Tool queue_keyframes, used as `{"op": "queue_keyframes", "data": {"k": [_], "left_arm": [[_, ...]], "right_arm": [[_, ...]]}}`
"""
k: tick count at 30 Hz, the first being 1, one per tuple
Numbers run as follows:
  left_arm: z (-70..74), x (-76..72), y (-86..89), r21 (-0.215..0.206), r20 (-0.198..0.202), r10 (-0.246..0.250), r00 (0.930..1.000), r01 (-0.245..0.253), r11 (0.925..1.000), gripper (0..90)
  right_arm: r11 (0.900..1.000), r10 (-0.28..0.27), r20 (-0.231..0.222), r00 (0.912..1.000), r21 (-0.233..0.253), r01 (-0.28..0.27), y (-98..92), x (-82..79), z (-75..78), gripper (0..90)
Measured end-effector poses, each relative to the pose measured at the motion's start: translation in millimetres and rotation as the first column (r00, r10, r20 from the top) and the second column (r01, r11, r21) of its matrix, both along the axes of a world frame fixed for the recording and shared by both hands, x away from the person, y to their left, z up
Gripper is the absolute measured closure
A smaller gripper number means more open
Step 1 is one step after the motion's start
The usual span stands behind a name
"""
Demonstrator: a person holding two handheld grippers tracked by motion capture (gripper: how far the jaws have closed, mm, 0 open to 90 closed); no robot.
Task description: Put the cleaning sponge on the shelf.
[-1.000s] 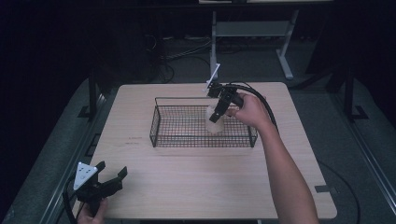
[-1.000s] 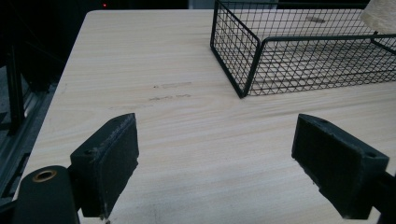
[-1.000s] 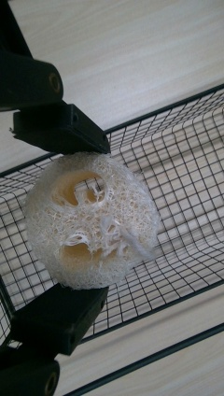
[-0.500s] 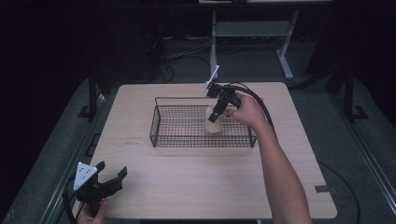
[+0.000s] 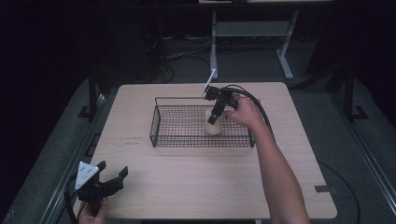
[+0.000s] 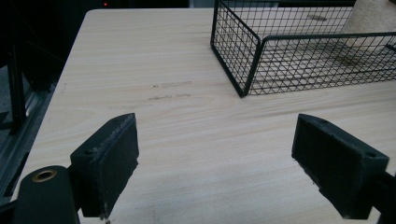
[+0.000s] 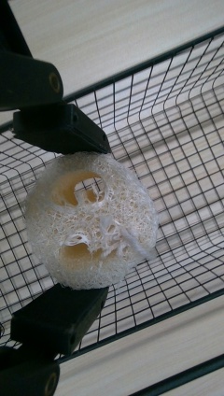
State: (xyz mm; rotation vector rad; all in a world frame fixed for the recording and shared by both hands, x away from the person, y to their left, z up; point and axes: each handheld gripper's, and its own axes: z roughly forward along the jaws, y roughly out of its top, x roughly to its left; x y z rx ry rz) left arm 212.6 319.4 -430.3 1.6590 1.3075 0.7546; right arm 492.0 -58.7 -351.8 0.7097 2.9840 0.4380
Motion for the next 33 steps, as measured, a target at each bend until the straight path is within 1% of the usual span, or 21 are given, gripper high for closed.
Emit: {"op": "queue_keyframes", "data": {"k": [2,3,4,6,8,10,11,14,15,19,23,25,27,29,30,33], "left_arm": [[-0.1,0.1,0.5,0.000,-0.001,-0.001,1.0000,0.001,1.0000,13.8],[-0.1,-0.1,0.8,0.000,-0.001,0.001,1.0000,-0.001,1.0000,13.8],[0.0,-0.2,0.9,0.000,-0.002,-0.001,1.0000,0.001,1.0000,13.8],[0.0,-0.1,0.8,-0.001,-0.001,0.001,1.0000,-0.001,1.0000,13.8],[-0.2,-0.5,0.0,0.001,0.002,-0.003,1.0000,0.003,1.0000,13.8],[-0.3,-0.6,-0.3,0.003,0.002,-0.005,1.0000,0.005,1.0000,13.8],[-0.3,-1.1,-0.4,0.006,0.003,-0.004,1.0000,0.004,1.0000,13.8],[0.1,-1.7,0.3,0.003,0.007,-0.005,1.0000,0.005,1.0000,13.8],[0.4,-2.0,1.1,0.002,0.010,-0.001,0.9999,0.001,1.0000,13.8],[0.0,-2.2,1.2,0.004,0.007,-0.003,1.0000,0.003,1.0000,13.8],[0.0,-2.0,1.2,0.004,0.006,-0.003,1.0000,0.003,1.0000,13.8],[0.1,-2.3,1.3,0.005,0.007,-0.001,1.0000,0.001,1.0000,13.8],[0.0,-2.2,1.4,0.005,0.006,-0.002,1.0000,0.002,1.0000,13.8],[0.0,-2.1,1.3,0.005,0.006,-0.002,1.0000,0.002,1.0000,13.8],[0.1,-1.9,1.4,0.007,0.007,-0.004,1.0000,0.004,1.0000,13.8],[0.1,-1.9,1.3,0.007,0.006,-0.003,1.0000,0.002,1.0000,13.8]], "right_arm": [[1.000,-0.009,-0.009,0.9999,-0.004,0.009,-1.0,2.3,-2.1,28.0],[1.000,-0.013,-0.006,0.9999,0.018,0.014,-2.4,3.1,-4.6,28.0],[1.000,-0.017,-0.012,0.9998,0.020,0.018,-2.7,3.8,-6.4,28.0],[1.000,-0.017,-0.005,0.9998,0.016,0.017,-2.8,4.1,-8.2,28.0],[0.999,-0.026,-0.009,0.9996,0.028,0.026,-3.0,4.4,-12.6,27.8],[0.999,-0.028,-0.011,0.9995,0.027,0.029,-2.5,4.3,-14.5,27.9],[0.999,-0.028,-0.009,0.9996,0.020,0.028,-1.1,3.8,-18.1,27.8],[0.999,-0.025,-0.006,0.9997,0.024,0.025,0.1,3.4,-23.1,27.8],[0.999,-0.026,-0.010,0.9996,0.029,0.026,0.2,3.2,-24.8,27.8],[0.999,-0.030,-0.019,0.9994,0.018,0.030,-0.8,3.6,-30.5,27.4],[0.999,-0.032,-0.017,0.9994,0.025,0.032,-1.8,2.5,-31.5,26.3],[0.999,-0.031,-0.012,0.9994,0.018,0.032,-2.1,2.1,-31.2,23.3],[0.999,-0.041,-0.017,0.9990,0.017,0.041,-2.9,2.2,-30.4,20.8],[0.999,-0.043,-0.015,0.9990,0.021,0.043,-3.4,1.8,-29.9,19.4],[0.999,-0.044,-0.020,0.9988,0.031,0.045,-3.9,1.0,-29.4,18.1],[0.999,-0.042,-0.021,0.9989,0.022,0.042,-4.3,-1.7,-27.5,17.0]]}}
